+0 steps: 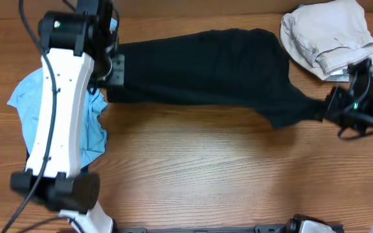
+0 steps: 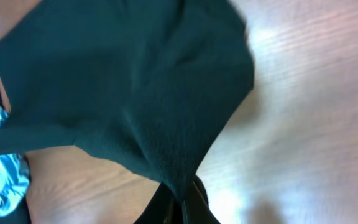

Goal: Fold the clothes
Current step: 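Lay the stretched black T-shirt flat on the table with both grippers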

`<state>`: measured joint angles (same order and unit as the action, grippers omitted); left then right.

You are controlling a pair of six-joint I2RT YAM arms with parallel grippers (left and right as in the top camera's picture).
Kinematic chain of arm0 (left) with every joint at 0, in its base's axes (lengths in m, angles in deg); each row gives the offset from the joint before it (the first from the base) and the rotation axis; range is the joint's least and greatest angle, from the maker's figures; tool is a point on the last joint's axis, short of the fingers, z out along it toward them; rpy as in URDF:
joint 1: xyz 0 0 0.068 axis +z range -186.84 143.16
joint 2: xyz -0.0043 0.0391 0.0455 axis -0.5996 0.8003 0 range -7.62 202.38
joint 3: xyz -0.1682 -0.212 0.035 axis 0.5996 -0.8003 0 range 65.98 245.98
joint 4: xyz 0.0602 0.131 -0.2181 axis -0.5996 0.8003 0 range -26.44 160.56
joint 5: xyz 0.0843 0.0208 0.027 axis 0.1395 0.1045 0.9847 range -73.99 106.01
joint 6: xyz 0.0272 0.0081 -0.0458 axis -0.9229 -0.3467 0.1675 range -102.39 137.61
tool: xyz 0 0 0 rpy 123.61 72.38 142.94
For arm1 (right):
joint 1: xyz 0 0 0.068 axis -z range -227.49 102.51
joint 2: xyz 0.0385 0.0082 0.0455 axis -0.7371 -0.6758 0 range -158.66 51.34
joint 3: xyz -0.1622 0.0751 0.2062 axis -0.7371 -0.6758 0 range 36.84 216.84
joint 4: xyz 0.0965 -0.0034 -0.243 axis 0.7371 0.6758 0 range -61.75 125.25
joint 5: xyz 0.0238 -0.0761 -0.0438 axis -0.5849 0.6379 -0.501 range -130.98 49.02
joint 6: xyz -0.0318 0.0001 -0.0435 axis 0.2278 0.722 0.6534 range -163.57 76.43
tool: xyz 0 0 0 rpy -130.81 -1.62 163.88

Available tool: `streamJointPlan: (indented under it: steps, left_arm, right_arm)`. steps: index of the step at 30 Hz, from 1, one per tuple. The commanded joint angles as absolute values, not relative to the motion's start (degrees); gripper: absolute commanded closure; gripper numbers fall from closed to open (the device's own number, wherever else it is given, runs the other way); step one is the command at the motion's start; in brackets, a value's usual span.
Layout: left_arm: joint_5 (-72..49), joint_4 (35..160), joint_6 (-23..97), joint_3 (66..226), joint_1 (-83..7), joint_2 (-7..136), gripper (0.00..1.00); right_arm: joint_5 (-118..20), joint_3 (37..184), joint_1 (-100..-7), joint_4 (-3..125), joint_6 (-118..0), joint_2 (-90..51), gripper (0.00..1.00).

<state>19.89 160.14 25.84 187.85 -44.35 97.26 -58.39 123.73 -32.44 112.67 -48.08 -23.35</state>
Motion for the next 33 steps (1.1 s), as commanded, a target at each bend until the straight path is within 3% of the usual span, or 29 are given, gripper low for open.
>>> streamJointPlan:
  steps: [1, 19, 26, 33]
  left_arm:
    - [19.3, 160.1, 28.6, 179.9, -44.7, 89.4, 0.96]
    - [19.2, 150.2, 41.7, 142.5, -45.5, 71.3, 0.96]
    - [19.6, 141.3, 42.1, 134.3, -45.5, 71.1, 0.96]
    - [23.3, 123.2, 42.0, 129.9, -45.5, 71.1, 0.96]
  right_arm:
    - [-57.5, 117.0, -32.0, 113.3, -49.6, -20.8, 0.96]
    - [-48.2, 109.8, -32.0, 124.6, -60.8, -11.4, 0.96]
    - [-48.3, 109.8, -32.1, 117.5, -60.7, -15.7, 0.96]
    - [-52.0, 109.8, -32.7, 104.8, -58.9, -24.2, 0.96]
